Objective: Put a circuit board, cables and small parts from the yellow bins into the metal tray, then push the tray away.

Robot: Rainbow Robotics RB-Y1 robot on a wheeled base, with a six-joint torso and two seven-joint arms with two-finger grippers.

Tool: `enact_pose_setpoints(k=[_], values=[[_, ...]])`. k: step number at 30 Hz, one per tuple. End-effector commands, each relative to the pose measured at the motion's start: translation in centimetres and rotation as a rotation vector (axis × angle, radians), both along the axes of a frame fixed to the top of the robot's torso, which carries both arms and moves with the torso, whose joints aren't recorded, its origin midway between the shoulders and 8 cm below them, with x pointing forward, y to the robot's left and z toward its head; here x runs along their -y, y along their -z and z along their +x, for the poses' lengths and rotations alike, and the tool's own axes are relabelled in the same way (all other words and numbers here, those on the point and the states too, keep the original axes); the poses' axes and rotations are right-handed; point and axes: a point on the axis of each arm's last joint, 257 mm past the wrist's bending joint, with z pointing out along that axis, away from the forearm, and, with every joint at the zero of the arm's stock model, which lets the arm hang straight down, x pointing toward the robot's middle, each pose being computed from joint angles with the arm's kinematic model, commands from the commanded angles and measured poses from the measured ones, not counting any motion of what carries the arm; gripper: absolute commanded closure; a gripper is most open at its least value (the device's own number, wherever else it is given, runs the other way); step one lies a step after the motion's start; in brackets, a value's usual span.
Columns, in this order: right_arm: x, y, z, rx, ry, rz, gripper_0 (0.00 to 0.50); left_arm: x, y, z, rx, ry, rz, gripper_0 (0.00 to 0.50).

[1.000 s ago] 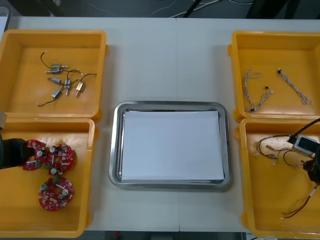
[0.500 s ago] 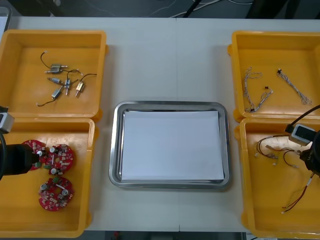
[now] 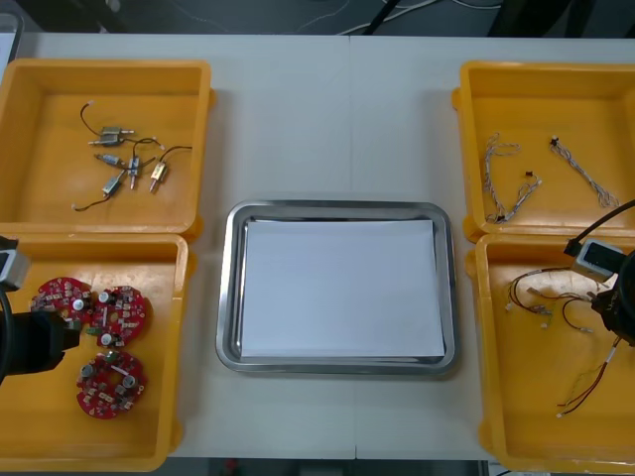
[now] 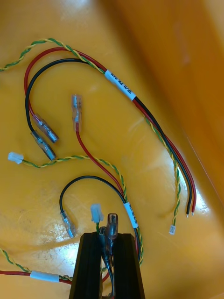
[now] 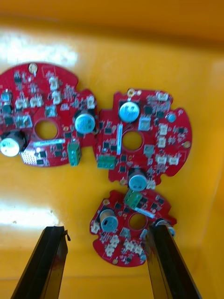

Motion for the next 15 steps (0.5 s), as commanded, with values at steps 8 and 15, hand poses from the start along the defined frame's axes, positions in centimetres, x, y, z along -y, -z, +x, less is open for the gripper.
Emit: enact_pose_setpoints(k=[8, 15], values=[[-2.0, -0.7, 0.7, 0.021, 0.004, 0.044, 0.000, 0.1, 2.0, -1.3, -0.014, 0.108, 0.095, 0.000], [-1.7, -1.3, 0.8, 0.025, 0.030, 0.057, 0.000, 0.0, 2.7, 0.0, -0.005, 0.101, 0.097, 0.000]])
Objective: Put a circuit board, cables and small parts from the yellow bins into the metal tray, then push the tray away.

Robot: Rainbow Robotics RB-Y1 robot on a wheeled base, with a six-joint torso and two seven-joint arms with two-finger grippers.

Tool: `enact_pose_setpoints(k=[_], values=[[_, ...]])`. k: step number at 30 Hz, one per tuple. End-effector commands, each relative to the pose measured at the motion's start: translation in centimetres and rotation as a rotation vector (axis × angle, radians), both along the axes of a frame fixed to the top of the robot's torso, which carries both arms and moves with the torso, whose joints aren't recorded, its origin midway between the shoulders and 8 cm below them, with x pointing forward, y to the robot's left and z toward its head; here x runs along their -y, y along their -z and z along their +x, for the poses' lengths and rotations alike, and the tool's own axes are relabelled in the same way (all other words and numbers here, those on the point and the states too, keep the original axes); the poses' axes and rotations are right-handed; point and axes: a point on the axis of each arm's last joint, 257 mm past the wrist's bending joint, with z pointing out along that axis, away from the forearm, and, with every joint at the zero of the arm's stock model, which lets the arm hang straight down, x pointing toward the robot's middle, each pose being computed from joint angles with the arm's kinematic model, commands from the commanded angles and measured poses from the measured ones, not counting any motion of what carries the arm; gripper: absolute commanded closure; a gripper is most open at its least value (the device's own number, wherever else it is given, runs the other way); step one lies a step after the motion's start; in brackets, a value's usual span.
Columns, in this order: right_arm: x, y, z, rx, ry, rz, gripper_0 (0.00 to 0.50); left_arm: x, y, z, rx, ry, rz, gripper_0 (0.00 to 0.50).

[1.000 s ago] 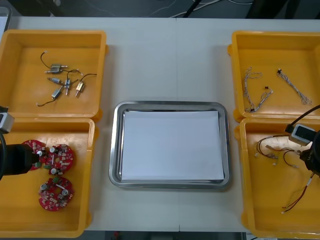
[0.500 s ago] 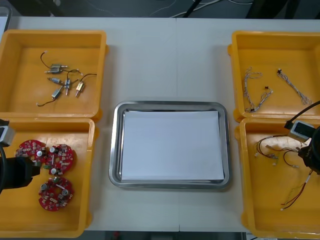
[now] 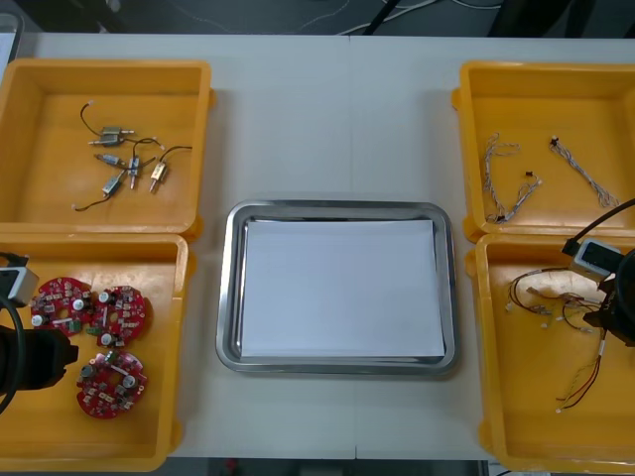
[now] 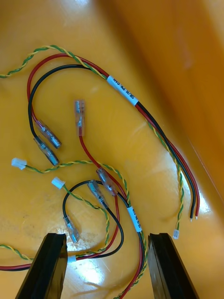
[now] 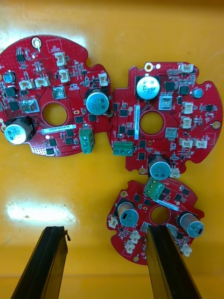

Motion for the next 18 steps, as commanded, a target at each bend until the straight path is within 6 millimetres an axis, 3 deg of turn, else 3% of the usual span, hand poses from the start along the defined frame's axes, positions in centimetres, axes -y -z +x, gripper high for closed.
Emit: enact_pose_setpoints(k=[1, 9, 18], values=[[-1.2, -1.5, 0.7, 0.025, 0.027, 0.044, 0.000, 0.9, 0.7, 0.7, 0.011, 0.073, 0.026, 0.000], [-0.3, -3.9, -0.2, 0.014, 0.190, 0.101, 0.000, 0.4, 1.6, 0.7, 0.009, 0.071, 0.075, 0.000], [1.1, -4.3, -1.2, -0.024, 0.526, 0.234, 0.000, 1.2, 2.5, 1.3, -0.001, 0.073, 0.073, 0.000]])
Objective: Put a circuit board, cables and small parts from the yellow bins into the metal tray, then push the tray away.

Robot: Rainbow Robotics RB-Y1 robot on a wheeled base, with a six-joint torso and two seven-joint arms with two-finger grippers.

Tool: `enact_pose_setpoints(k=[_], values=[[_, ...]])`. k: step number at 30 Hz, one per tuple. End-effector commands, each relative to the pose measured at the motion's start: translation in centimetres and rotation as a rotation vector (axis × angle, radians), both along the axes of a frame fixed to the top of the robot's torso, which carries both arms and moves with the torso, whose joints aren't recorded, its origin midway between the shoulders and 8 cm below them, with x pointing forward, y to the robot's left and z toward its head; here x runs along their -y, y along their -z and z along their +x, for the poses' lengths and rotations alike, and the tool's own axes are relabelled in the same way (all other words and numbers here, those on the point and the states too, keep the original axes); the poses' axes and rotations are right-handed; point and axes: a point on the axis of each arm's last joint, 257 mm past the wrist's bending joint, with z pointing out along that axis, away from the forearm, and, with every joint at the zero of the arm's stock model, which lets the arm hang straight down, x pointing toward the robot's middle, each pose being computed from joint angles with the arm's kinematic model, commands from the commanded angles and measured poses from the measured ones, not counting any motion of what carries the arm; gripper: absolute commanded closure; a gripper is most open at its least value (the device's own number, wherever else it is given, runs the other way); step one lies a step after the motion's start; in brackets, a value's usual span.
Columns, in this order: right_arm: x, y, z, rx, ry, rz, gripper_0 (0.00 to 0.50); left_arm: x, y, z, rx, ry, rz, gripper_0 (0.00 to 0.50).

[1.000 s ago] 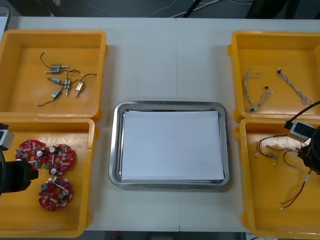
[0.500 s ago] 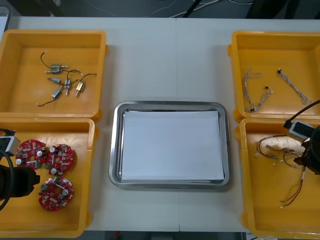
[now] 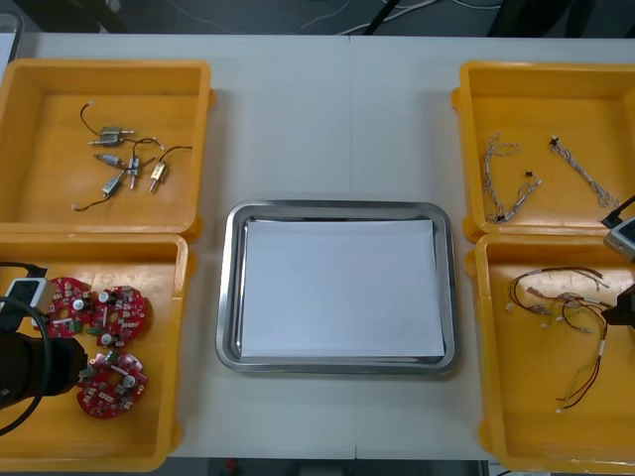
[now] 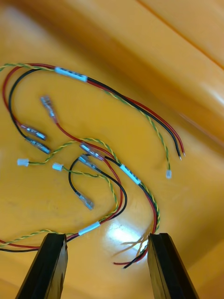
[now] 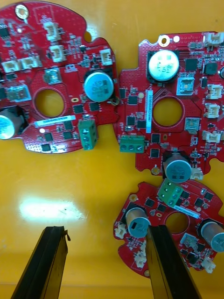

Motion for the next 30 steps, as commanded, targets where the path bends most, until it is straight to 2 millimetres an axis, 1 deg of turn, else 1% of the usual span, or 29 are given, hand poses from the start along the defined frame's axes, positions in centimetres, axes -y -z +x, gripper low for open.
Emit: enact_pose_setpoints(k=[1, 5, 10, 14, 18, 19, 20, 22, 24, 25, 26, 27, 29, 30], values=[[0.2, -1.7, 0.7, 0.039, 0.206, 0.089, 0.000, 1.3, 0.2, 1.3, 0.017, 0.074, 0.014, 0.000], [0.7, -1.2, 0.2, 0.024, 0.389, 0.156, 0.000, 2.0, 0.4, 1.7, 0.019, 0.080, 0.002, 0.000], [1.7, -0.3, -0.7, 0.009, 0.578, 0.205, 0.000, 2.3, 1.0, 1.6, 0.005, 0.085, 0.005, 0.000], [2.6, 0.9, -1.9, -0.007, 0.690, 0.223, 0.000, 2.5, 1.3, 1.4, -0.003, 0.090, 0.005, 0.000], [3.2, 2.2, -2.8, -0.012, 0.763, 0.225, 0.000, 2.6, 1.7, 1.3, -0.010, 0.094, 0.003, 0.000], [3.2, 2.2, -2.8, -0.012, 0.763, 0.225, 0.000, 2.6, 1.7, 1.3, -0.010, 0.094, 0.003, 0.000], [3.2, 2.8, -3.0, -0.015, 0.767, 0.218, 0.000, 2.7, 1.9, 1.2, -0.014, 0.096, 0.005, 0.000], [3.7, 3.5, -3.2, -0.007, 0.773, 0.188, 0.000, 2.7, 2.1, 1.2, -0.015, 0.097, 0.008, 0.000], [4.2, 4.1, -3.0, 0.019, 0.774, 0.146, 0.000, 2.7, 2.1, 1.2, -0.017, 0.097, 0.010, 0.000], [4.3, 4.2, -2.9, 0.026, 0.776, 0.141, 0.000, 2.8, 2.2, 1.1, -0.018, 0.099, 0.012, 0.006], [4.2, 4.5, -3.0, 0.027, 0.781, 0.134, 0.000, 2.6, 2.2, 1.1, -0.019, 0.097, 0.017, 0.025], [4.1, 4.7, -3.0, 0.025, 0.789, 0.137, 0.000, 2.6, 2.2, 1.1, -0.019, 0.097, 0.018, 0.034], [3.5, 5.2, -3.2, 0.016, 0.813, 0.153, 0.000, 2.5, 2.3, 1.1, -0.021, 0.095, 0.019, 0.099], [3.4, 5.4, -3.3, 0.013, 0.815, 0.158, 0.000, 2.6, 2.4, 1.0, -0.022, 0.097, 0.019, 0.120]])
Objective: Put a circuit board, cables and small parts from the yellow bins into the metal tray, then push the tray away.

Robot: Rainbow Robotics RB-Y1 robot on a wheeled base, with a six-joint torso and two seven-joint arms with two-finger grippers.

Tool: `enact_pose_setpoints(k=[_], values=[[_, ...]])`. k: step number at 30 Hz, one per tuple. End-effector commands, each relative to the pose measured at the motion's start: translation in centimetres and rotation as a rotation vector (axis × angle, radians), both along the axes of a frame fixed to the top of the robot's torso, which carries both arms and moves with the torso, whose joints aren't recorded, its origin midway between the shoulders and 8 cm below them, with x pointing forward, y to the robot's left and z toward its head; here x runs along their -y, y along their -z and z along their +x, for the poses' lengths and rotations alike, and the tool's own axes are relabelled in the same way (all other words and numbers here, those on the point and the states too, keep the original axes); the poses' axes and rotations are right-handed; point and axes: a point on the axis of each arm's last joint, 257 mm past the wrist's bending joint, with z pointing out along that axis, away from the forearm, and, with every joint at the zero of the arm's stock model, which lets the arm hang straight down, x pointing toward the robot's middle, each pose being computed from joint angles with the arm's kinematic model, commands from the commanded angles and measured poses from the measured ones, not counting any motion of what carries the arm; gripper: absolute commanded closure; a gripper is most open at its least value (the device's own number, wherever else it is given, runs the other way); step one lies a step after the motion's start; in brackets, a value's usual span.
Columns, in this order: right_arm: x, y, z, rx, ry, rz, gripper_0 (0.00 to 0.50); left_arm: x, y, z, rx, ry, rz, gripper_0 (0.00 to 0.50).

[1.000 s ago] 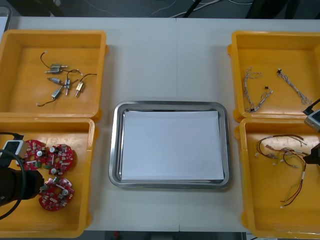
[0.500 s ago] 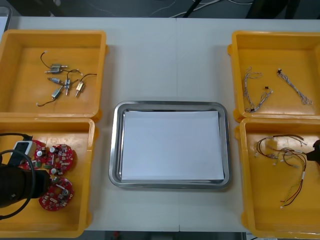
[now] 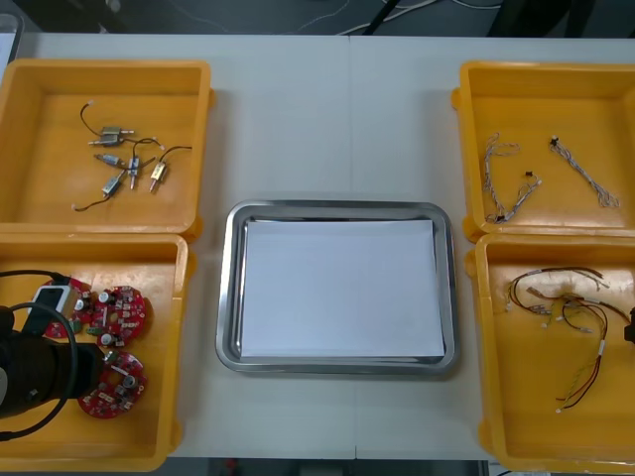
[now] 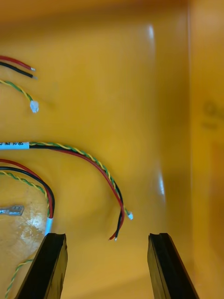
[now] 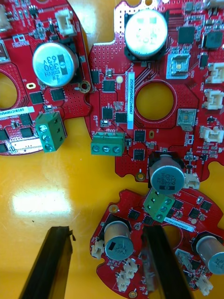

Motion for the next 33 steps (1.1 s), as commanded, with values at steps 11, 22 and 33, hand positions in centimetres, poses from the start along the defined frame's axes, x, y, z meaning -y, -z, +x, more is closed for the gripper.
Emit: enact_pose_setpoints(k=[11, 22, 33], values=[[-4.8, 3.0, -0.8, 0.003, 0.057, 0.131, 0.000, 0.9, -0.1, 0.7, 0.013, 0.093, 0.040, 0.500], [-5.3, 3.9, -1.2, 0.000, 0.081, 0.146, 0.000, -0.6, -0.2, 0.3, 0.011, 0.091, 0.080, 0.500], [-4.7, 4.6, -0.8, 0.016, 0.094, 0.150, 0.000, -3.2, -0.5, -0.2, 0.018, 0.078, 0.129, 0.500]])
